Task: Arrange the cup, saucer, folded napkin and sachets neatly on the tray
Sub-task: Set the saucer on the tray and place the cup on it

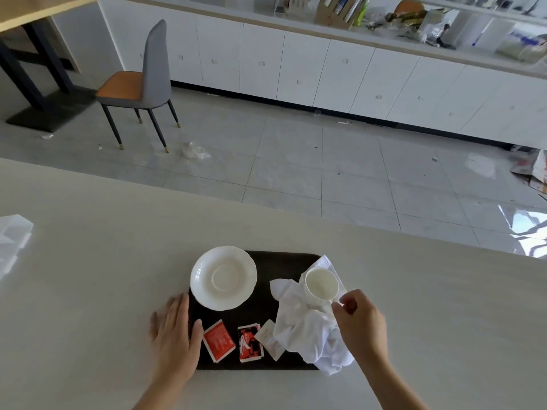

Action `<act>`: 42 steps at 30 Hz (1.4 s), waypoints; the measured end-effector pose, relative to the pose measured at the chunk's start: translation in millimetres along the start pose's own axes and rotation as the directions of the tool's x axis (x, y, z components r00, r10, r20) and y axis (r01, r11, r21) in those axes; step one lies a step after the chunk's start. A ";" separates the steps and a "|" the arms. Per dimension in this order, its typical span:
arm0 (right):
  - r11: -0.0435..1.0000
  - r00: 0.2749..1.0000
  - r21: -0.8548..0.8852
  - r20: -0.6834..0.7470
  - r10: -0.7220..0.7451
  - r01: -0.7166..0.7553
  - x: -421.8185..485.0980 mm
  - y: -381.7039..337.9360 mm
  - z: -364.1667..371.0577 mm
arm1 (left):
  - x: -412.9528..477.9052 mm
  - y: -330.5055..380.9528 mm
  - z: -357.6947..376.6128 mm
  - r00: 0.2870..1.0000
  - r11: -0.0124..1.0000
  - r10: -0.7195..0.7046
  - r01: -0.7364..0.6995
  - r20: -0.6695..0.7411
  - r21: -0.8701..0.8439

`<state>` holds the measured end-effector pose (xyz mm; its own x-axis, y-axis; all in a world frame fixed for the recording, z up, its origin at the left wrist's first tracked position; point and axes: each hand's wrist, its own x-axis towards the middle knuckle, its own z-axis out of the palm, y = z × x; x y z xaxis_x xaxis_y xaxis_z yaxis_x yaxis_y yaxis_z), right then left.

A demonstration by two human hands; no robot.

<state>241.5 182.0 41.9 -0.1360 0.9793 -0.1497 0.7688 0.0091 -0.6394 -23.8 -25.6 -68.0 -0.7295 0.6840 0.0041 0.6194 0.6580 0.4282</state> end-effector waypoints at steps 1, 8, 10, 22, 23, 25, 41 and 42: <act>0.999 0.999 -0.046 0.044 0.028 -0.026 2.1 1.4 0.0 | -0.3 -0.5 1.3 1.000 1.000 0.004 -0.004 -0.006 0.009; 0.977 0.982 -0.212 0.181 0.053 -0.013 13.9 1.1 4.7 | 2.0 -0.7 1.2 1.000 1.000 0.009 -0.009 -0.008 0.029; 0.970 0.982 -0.243 0.182 0.052 -0.006 14.8 2.7 5.6 | 2.4 -0.6 1.2 1.000 0.999 -0.004 0.004 0.006 0.045; 0.966 0.993 -0.244 0.101 -0.062 0.086 9.9 -15.5 14.6 | 4.4 -5.6 3.6 1.000 0.999 -0.029 0.030 -0.004 0.019; 0.969 0.993 -0.229 0.090 -0.073 0.092 7.2 -17.8 17.3 | 4.1 -5.6 4.1 1.000 0.999 -0.026 0.027 -0.006 0.018; 0.972 0.992 -0.207 0.082 -0.093 0.108 1.6 -23.4 23.1 | 4.2 -6.1 4.6 1.000 1.000 -0.021 0.021 -0.016 0.015; 0.954 0.935 -0.010 0.202 -0.291 0.299 -27.2 -120.7 93.1 | 2.7 -4.7 3.1 0.999 1.000 -0.016 0.016 -0.042 0.000; 0.958 0.937 -0.006 0.210 -0.279 0.287 -29.5 -123.5 100.9 | 2.7 -5.0 3.3 0.999 1.000 -0.015 0.014 -0.044 -0.002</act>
<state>87.6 131.6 49.2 -0.4738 0.8724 -0.1203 0.7014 0.2912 -0.6506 -27.9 -26.0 -73.1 -0.7504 0.6600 0.0372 0.6082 0.6672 0.4301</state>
